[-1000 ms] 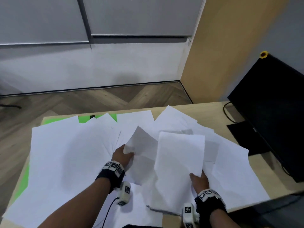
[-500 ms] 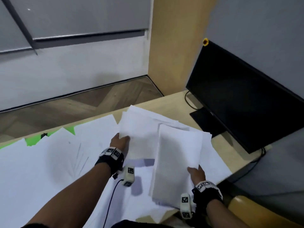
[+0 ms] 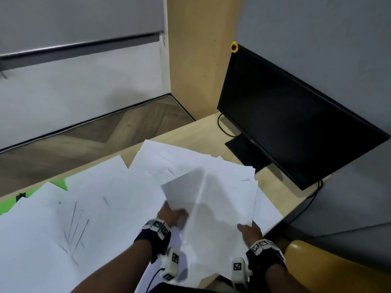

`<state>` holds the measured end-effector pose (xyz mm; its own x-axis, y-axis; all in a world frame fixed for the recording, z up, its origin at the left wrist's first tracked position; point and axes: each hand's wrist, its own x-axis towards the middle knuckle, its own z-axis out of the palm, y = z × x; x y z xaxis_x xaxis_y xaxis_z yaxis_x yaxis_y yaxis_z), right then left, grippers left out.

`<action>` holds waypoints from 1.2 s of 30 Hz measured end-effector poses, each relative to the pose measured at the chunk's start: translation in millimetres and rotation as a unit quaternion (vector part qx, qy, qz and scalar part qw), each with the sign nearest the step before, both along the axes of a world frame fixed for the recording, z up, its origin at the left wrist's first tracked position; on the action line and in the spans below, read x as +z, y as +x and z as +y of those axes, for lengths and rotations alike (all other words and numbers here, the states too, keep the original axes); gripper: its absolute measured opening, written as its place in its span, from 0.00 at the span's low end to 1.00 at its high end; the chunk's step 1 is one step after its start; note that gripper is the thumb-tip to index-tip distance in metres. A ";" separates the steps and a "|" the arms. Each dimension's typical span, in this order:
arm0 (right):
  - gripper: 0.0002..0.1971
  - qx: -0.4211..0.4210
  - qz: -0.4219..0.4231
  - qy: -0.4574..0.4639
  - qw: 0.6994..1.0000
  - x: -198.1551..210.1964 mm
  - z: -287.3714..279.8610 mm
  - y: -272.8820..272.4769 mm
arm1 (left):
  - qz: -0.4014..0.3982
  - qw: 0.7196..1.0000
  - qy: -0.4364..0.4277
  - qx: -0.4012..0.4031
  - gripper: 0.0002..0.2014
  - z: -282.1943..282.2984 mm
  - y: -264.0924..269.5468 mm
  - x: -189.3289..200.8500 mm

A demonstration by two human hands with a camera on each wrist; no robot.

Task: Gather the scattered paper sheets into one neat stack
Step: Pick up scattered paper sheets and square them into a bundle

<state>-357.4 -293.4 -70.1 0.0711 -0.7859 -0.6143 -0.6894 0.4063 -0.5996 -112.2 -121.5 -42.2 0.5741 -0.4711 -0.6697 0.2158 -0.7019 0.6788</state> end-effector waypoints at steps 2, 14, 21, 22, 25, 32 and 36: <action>0.22 0.007 0.003 0.002 1.000 -1.8 0.7 2.2 | -0.038 0.989 -0.048 0.133 0.40 -5.2 22.9 -2.4; 0.36 -0.049 -0.024 0.034 0.998 -2.0 3.3 -4.1 | -0.106 0.961 0.153 -0.203 0.16 17.0 23.5 24.2; 0.36 -0.006 -0.007 0.016 1.000 2.3 10.1 4.2 | -0.151 0.972 0.102 -0.151 0.27 1.8 12.8 33.4; 0.37 0.000 -0.004 0.019 1.000 5.5 12.1 6.0 | -0.149 0.975 0.083 -0.140 0.28 -3.3 8.9 34.2; 0.39 0.010 -0.005 0.017 1.000 10.1 15.0 10.4 | -0.132 0.964 0.084 -0.215 0.27 -17.0 -14.4 30.9; 0.39 0.008 0.001 0.024 1.000 17.2 21.6 5.7 | -0.164 0.982 0.048 -0.077 0.25 -16.3 -24.6 24.5; 0.40 0.002 -0.003 0.035 0.999 17.9 21.4 0.5 | -0.159 0.986 0.021 -0.041 0.23 -13.2 -9.6 21.0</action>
<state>-356.9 -272.0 -52.2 0.0769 -0.7409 -0.6672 -0.6877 0.4451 -0.5735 -121.9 -134.7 -21.1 0.7185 -0.5011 -0.4823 -0.0619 -0.7368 0.6733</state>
